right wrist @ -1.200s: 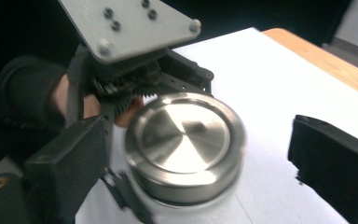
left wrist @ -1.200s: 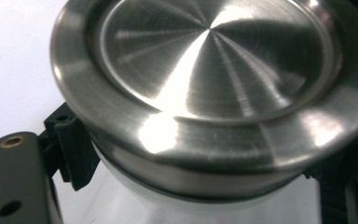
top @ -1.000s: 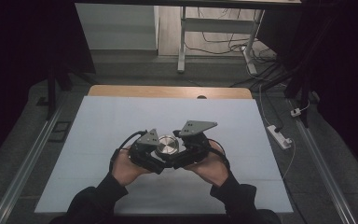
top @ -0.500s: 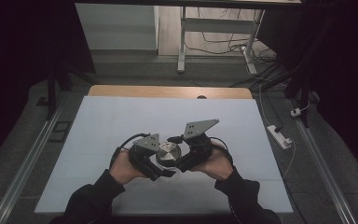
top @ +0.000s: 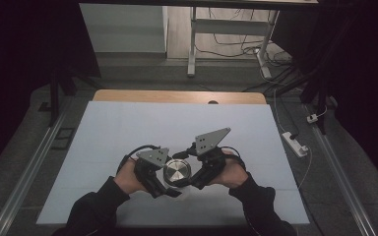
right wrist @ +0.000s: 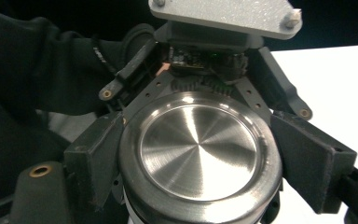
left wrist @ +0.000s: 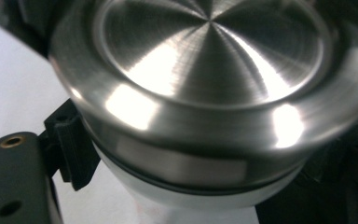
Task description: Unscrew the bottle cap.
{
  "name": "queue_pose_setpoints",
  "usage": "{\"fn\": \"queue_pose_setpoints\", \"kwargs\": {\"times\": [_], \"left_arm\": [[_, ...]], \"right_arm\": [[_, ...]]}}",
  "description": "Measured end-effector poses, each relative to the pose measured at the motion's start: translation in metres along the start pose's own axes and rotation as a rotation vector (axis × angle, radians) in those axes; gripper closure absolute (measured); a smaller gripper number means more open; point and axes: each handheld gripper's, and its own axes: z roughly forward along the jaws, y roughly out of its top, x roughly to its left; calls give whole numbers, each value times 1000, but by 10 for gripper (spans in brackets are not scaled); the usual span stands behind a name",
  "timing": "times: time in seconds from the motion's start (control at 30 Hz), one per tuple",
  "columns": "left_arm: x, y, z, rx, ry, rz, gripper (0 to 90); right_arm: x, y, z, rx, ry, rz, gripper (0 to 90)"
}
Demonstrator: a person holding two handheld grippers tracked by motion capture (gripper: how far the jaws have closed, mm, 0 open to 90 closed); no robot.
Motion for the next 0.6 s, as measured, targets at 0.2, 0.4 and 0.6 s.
{"fn": "queue_pose_setpoints", "kwargs": {"times": [0.2,0.4,0.6], "left_arm": [[7,-2,1,13,112,-83,150],[16,-6,-2,22,344,-249,151],[12,-1,1,29,389,-264,151]], "right_arm": [[-3,4,-9,-34,-140,101,30],[4,15,-12,-9,-419,175,39],[6,12,16,48,-531,171,84]]}}
